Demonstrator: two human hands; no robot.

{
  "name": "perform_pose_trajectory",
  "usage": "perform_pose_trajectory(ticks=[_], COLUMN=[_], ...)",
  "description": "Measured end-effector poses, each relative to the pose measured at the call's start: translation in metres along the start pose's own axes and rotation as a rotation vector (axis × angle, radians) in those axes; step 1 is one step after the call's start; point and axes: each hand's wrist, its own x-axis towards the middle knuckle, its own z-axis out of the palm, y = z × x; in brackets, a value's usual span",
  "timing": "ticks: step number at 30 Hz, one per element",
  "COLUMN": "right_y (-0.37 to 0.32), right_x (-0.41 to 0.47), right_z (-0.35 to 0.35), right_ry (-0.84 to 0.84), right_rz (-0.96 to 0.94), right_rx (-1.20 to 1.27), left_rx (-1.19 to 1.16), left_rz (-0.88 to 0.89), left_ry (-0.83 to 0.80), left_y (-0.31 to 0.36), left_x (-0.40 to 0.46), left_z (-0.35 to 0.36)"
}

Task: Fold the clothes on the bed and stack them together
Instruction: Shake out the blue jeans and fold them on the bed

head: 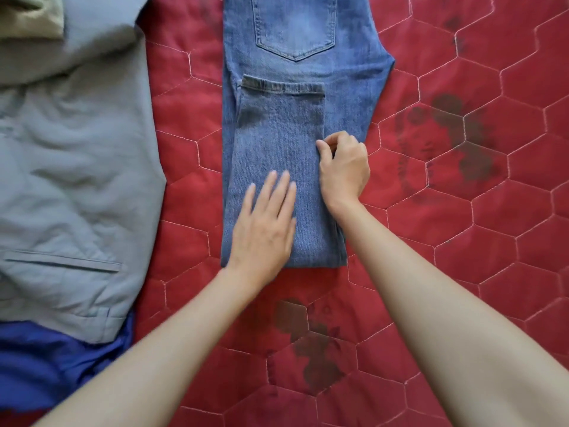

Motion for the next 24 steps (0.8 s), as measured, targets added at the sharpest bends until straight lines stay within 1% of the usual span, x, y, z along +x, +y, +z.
perform_pose_trajectory(ticks=[1,3,5,8,10,12,13,14,16,17,18,20,22,24], right_y=[0.000,0.002,0.001,-0.006,-0.012,-0.018,-0.018,-0.017,-0.005,0.006,0.020,0.048,0.067,0.077], right_x=[0.000,0.000,0.000,-0.007,-0.025,-0.057,-0.077,-0.097,-0.128,-0.136,-0.140,-0.139,-0.136,-0.135], right_z=[0.000,-0.001,-0.003,-0.009,-0.015,-0.016,-0.012,-0.007,0.003,0.007,0.010,0.008,0.004,0.004], right_ry=[0.000,-0.012,-0.034,-0.036,0.042,0.097,0.079,0.024,-0.140,-0.194,-0.213,-0.190,-0.133,-0.123], right_rz=[-0.007,-0.019,-0.024,-0.040,-0.129,-0.287,-0.376,-0.452,-0.535,-0.546,-0.542,-0.489,-0.414,-0.409], right_rx=[-0.006,-0.017,-0.041,-0.055,-0.051,-0.014,-0.001,-0.011,-0.122,-0.213,-0.311,-0.450,-0.476,-0.455], left_rx=[0.015,0.054,0.080,0.050,0.031,0.006,-0.011,-0.026,-0.035,-0.031,-0.021,0.007,0.042,0.090], left_rz=[-0.030,-0.089,-0.110,-0.145,-0.170,-0.189,-0.193,-0.192,-0.178,-0.173,-0.169,-0.166,-0.171,-0.170], left_ry=[-0.055,-0.094,-0.088,-0.066,-0.045,-0.035,-0.025,-0.009,0.019,0.023,0.019,0.003,0.008,0.005], left_y=[0.000,-0.009,-0.016,-0.016,-0.015,-0.015,-0.016,-0.016,-0.016,-0.018,-0.019,-0.020,-0.018,-0.015], left_x=[-0.014,-0.032,-0.038,-0.039,-0.038,-0.038,-0.038,-0.038,-0.039,-0.039,-0.039,-0.040,-0.039,-0.036], left_z=[0.007,0.017,0.022,0.026,0.027,0.028,0.027,0.027,0.028,0.028,0.029,0.029,0.029,0.026])
